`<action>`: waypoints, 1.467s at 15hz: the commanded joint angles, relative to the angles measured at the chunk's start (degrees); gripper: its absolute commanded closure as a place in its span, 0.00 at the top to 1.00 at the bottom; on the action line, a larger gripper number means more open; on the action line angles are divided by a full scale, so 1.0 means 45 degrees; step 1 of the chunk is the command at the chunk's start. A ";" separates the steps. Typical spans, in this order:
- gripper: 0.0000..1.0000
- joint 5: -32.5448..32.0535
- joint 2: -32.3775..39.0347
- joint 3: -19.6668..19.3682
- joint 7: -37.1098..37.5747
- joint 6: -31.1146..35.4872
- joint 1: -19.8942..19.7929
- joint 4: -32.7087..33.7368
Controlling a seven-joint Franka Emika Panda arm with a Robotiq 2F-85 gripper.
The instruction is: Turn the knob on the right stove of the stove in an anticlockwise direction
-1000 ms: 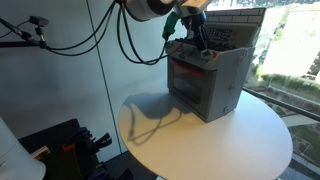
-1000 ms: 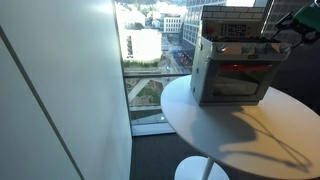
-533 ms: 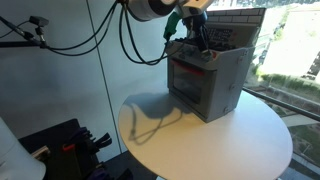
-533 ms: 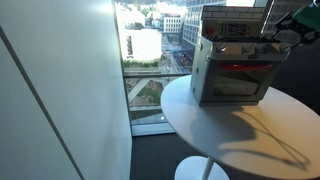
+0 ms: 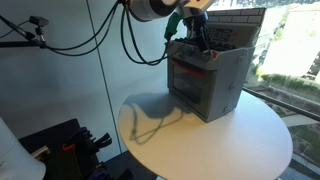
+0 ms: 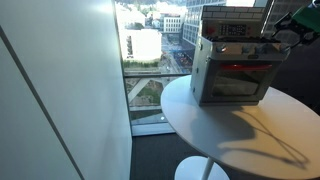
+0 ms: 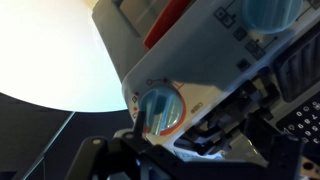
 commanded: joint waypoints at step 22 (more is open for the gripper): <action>0.11 0.0620 0.0252 0.0219 -0.0509 0.0335 -0.0524 0.0204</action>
